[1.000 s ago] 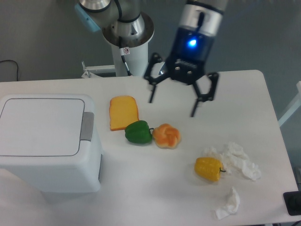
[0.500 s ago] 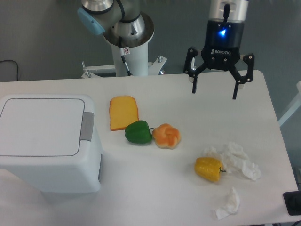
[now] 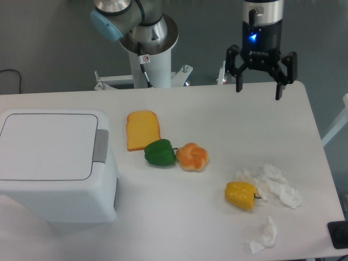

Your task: Close the trash can

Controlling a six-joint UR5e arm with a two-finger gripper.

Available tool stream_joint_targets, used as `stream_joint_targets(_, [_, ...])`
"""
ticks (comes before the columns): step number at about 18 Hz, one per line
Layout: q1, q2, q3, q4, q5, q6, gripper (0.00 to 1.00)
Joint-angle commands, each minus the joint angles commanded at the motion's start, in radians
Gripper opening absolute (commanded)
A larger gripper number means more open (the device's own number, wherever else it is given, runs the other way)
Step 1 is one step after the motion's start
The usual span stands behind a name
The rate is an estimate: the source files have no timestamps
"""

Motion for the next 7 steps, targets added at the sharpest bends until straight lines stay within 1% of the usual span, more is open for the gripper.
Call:
stream_joint_targets(2, [0.005, 0.002, -0.005, 0.0, -0.002, 0.05, 1.0])
stream_joint_targets(7, [0.009, 0.003, -0.011, -0.002, -0.003, 0.051, 1.0])
